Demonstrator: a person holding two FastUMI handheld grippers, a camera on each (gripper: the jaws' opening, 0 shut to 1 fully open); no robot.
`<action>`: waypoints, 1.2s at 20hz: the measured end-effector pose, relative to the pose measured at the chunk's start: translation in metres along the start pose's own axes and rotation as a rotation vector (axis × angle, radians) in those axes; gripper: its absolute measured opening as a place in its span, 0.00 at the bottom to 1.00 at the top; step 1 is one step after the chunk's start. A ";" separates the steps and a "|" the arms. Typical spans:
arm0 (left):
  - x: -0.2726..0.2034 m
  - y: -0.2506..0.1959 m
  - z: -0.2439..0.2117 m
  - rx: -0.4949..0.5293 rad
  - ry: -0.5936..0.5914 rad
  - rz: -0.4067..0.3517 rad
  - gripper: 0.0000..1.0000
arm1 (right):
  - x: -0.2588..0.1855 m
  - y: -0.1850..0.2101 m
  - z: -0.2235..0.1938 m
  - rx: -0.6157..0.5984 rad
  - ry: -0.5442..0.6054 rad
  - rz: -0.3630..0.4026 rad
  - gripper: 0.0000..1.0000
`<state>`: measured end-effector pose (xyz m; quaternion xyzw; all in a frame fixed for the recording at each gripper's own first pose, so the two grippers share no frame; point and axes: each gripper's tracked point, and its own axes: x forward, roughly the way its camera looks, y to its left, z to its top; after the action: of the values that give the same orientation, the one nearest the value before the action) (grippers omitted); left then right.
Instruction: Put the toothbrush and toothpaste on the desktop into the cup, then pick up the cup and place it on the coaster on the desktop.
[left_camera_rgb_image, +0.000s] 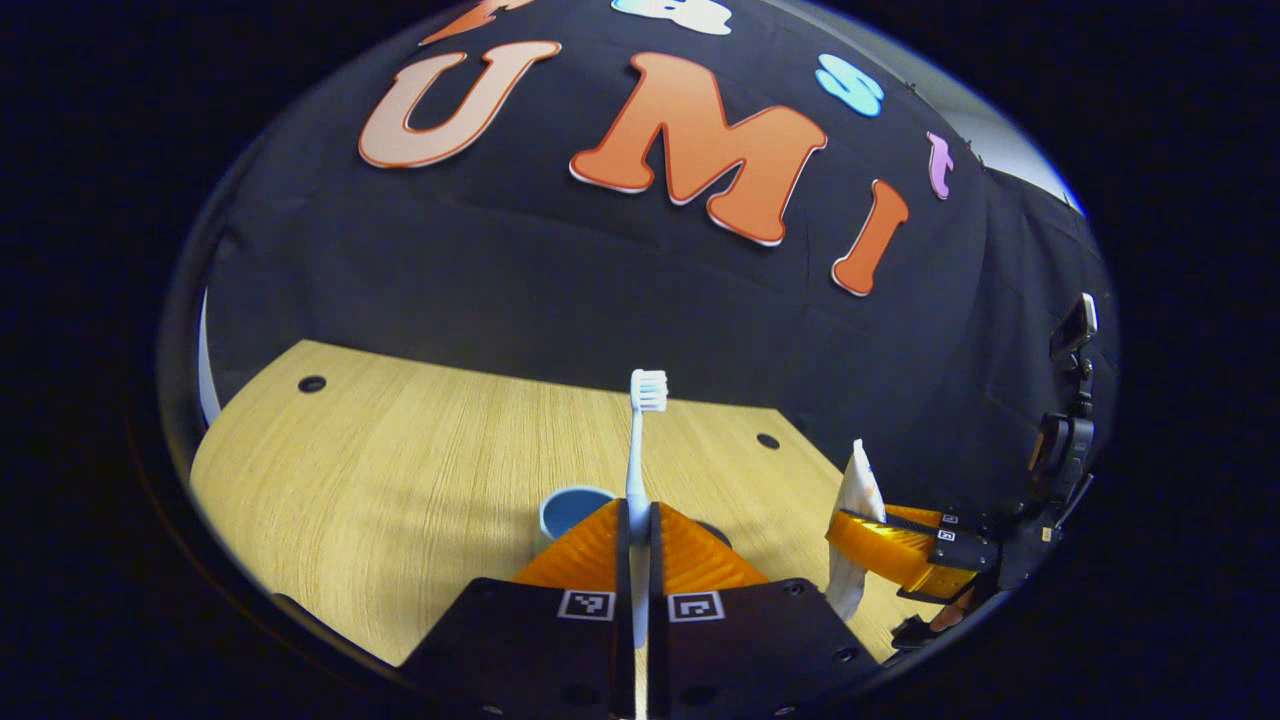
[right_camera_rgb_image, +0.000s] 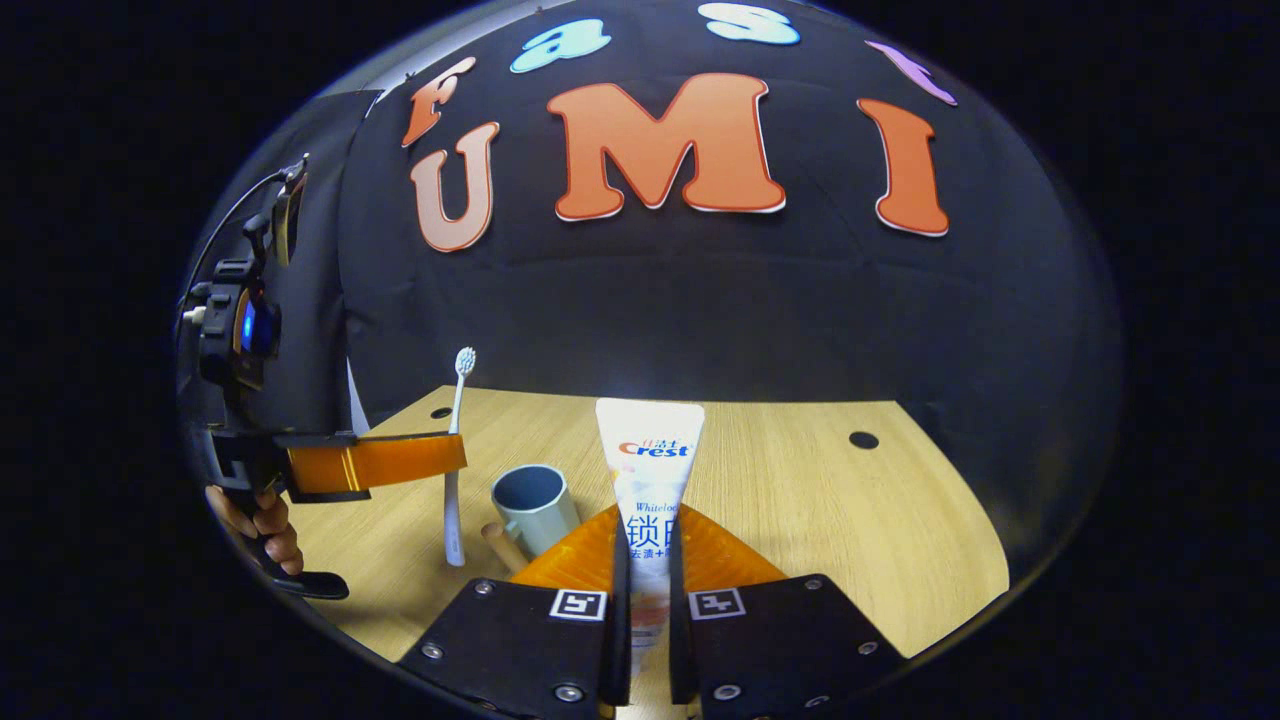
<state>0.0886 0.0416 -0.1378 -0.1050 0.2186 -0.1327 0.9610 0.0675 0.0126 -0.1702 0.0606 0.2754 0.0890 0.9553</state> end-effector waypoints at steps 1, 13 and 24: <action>0.004 0.002 0.004 0.011 -0.028 -0.004 0.05 | 0.001 0.000 0.006 -0.009 -0.020 0.003 0.15; 0.039 0.042 -0.007 0.049 -0.107 0.039 0.05 | 0.048 -0.008 0.037 -0.009 -0.136 -0.019 0.16; 0.047 0.045 -0.031 0.072 -0.019 0.054 0.05 | 0.062 0.001 0.016 -0.028 -0.100 -0.013 0.16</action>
<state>0.1253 0.0656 -0.1955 -0.0657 0.2073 -0.1137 0.9694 0.1280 0.0247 -0.1888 0.0501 0.2263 0.0836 0.9692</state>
